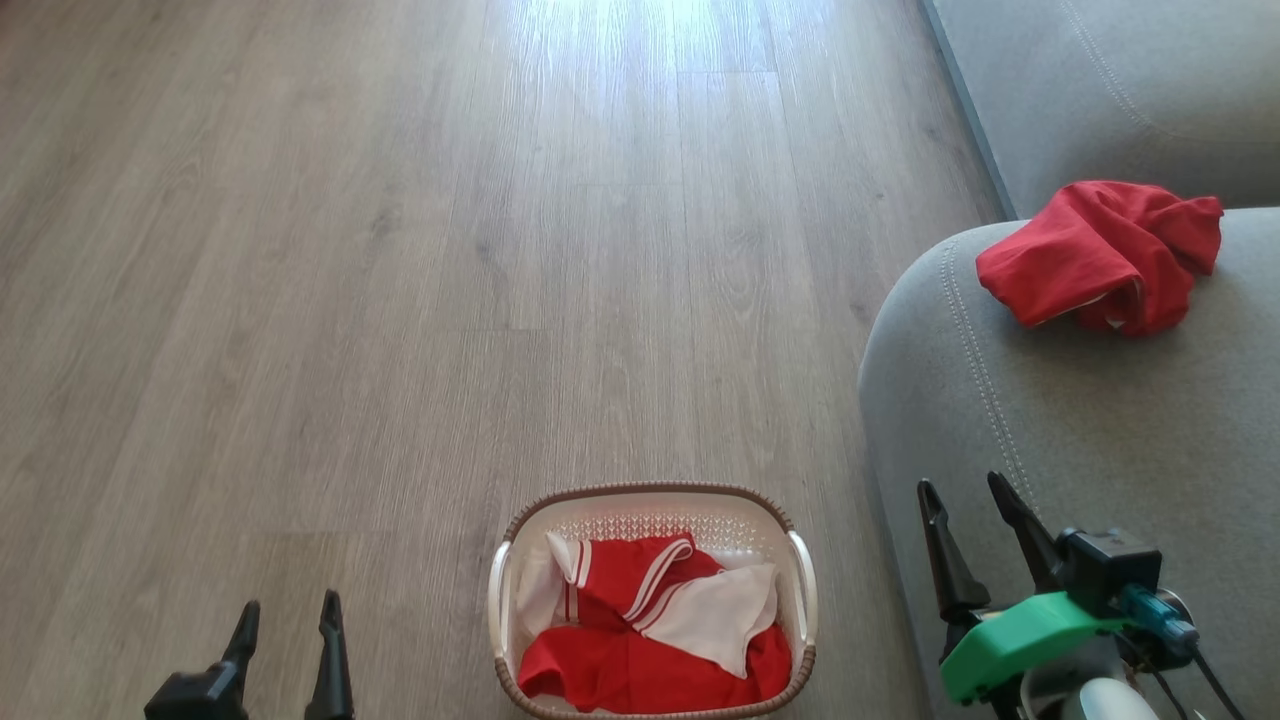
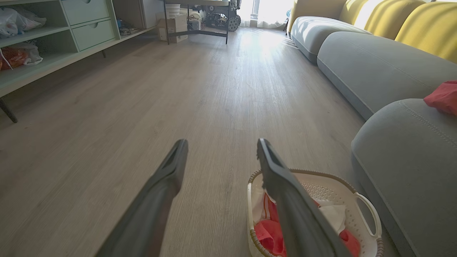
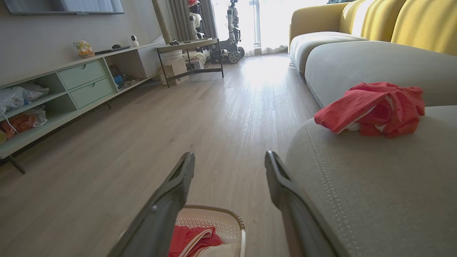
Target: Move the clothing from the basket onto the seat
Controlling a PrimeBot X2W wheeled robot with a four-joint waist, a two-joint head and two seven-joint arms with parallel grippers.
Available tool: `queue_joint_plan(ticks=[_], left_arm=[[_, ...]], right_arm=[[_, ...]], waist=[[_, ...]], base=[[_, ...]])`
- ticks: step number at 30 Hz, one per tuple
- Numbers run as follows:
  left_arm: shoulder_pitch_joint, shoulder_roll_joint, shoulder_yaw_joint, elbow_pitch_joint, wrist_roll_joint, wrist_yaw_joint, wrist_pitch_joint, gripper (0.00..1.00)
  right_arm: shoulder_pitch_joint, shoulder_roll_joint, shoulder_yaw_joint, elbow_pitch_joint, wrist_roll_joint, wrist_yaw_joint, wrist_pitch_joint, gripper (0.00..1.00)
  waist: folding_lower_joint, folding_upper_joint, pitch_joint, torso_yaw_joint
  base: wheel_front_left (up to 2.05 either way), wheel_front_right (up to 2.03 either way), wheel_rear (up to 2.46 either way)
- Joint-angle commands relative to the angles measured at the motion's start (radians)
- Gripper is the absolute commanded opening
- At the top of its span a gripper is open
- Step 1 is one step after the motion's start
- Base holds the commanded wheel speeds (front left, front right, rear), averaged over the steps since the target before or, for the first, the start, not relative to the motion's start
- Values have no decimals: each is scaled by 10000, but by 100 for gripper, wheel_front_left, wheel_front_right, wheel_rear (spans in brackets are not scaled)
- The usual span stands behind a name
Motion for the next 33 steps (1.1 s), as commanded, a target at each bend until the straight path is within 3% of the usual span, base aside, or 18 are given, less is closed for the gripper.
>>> queue_joint_plan(ticks=[1, 22, 27, 33], left_arm=[[-237, 285, 417, -324, 107, 59, -122, 100], [-528, 366, 242, -578, 265, 140, 11, 100], [-1393, 222, -100, -535, 570, -58, 263, 100], [-2891, -404, -664, 359, 962, -605, 369, 100]], right_arm=[[-265, 26, 234, -375, 94, -4, 24, 100], [-377, 26, 113, -668, -99, -4, -6, 100], [-742, 26, -82, -1098, -327, -4, -49, 100], [-1515, 26, -342, -1652, -756, -4, -101, 100]], waist=[[1, 0, 7, 7], [1, 0, 797, -114], [1, 0, 1756, -219], [1, 0, 3265, -531]], base=[[0, 0, 0], [0, 0, 0], [0, 0, 0], [0, 0, 0]])
